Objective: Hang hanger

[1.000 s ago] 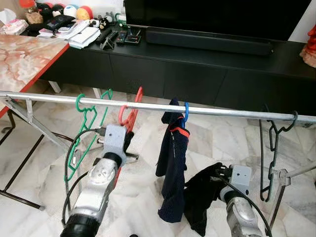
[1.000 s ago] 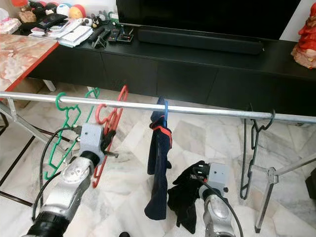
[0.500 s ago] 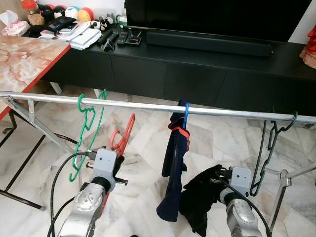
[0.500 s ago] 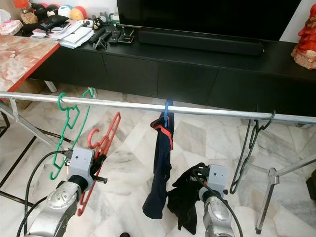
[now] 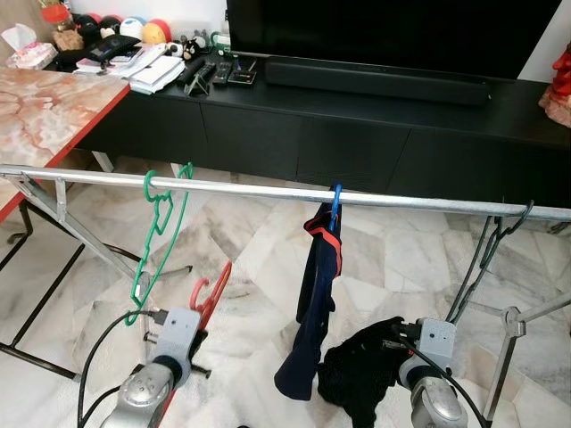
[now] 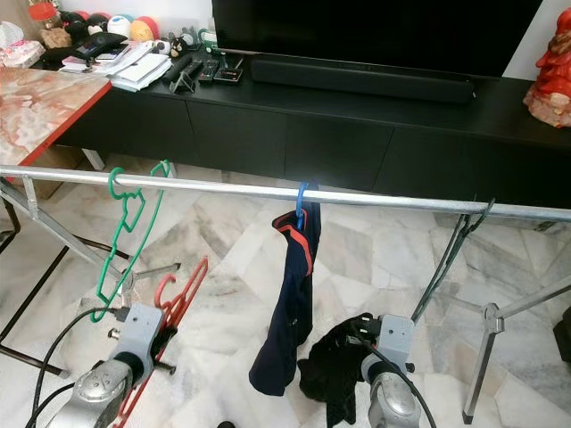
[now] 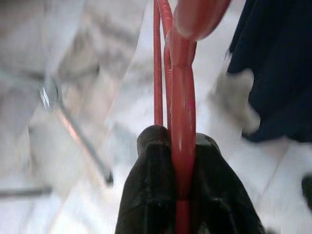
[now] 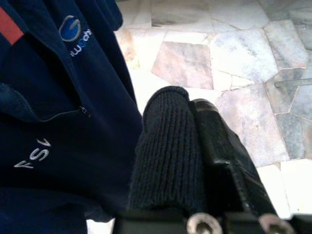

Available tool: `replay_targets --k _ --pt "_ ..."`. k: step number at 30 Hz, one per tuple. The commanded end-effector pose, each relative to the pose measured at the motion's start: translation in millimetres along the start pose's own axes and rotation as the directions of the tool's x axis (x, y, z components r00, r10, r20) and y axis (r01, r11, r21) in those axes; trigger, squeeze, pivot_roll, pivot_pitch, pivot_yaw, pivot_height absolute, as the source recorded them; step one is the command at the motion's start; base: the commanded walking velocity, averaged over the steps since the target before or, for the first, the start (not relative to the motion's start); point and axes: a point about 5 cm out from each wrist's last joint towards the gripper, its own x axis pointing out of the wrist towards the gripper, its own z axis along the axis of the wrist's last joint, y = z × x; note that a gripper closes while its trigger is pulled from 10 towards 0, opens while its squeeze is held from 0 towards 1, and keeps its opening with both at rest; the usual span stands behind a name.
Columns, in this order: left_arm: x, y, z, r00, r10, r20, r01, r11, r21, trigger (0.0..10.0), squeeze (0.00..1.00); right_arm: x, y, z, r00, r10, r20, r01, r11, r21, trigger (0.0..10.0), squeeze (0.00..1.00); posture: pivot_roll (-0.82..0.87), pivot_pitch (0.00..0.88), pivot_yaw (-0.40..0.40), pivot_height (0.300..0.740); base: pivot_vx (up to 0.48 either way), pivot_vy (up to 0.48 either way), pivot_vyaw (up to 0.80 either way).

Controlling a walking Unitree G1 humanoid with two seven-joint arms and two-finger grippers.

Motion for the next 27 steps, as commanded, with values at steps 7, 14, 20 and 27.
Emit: replay_targets --k 7,14,20,27 --pt "-11.8 4.6 -66 0.962 0.052 -0.269 -0.064 0.997 -0.037 10.0 0.00 1.4 -7.4 7 0.999 -0.023 0.037 0.023 1.000 0.011 10.0 0.00 -0.05 0.190 0.024 0.740 0.000 0.000 0.00" --pt "-45.8 3.8 -124 0.862 0.107 -0.495 -0.186 0.976 -0.113 10.0 0.00 0.8 -14.4 7 0.999 -0.030 0.027 0.030 0.999 0.013 10.0 0.00 -0.04 0.188 0.024 0.740 0.000 0.000 0.00" --pt "-63.4 2.9 -147 0.800 0.118 -0.589 -0.221 0.969 -0.106 10.0 0.00 0.5 -15.1 7 0.999 -0.035 0.029 0.035 0.999 0.014 10.0 0.00 -0.04 0.193 0.023 0.740 0.000 0.156 0.00" --pt "-67.1 3.7 -152 0.788 0.107 -0.606 -0.226 0.966 -0.124 10.0 0.00 2.5 -9.9 9 0.999 -0.027 0.036 0.026 1.000 0.012 10.0 0.00 -0.04 0.192 0.021 0.740 0.000 0.472 0.00"
